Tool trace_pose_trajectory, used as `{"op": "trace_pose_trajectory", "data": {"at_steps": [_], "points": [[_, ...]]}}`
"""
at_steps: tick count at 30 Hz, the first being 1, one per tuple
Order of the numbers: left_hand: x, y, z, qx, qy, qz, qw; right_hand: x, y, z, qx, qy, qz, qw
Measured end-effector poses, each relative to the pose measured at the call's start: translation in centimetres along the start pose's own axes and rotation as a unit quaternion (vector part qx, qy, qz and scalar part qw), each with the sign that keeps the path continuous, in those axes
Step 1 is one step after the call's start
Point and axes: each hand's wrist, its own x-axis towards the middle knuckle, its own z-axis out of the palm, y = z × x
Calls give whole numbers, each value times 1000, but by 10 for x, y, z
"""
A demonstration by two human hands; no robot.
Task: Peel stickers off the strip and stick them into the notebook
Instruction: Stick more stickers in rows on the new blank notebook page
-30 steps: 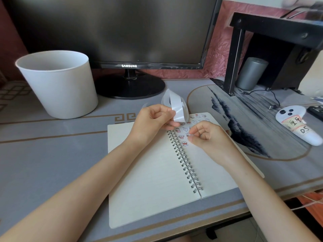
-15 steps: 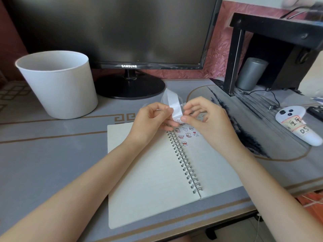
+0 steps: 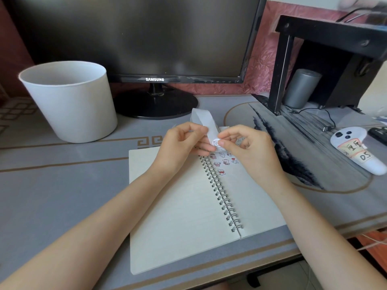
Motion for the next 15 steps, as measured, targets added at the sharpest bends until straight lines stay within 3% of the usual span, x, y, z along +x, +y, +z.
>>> {"op": "trace_pose_trajectory", "data": {"at_steps": [7, 15], "points": [[-1, -1, -1, 36, -34, -9, 999, 1, 3, 0, 27, 6, 10, 1000], [-1, -2, 0, 36, -25, -12, 999, -1, 3, 2, -23, 16, -13, 1000]]}}
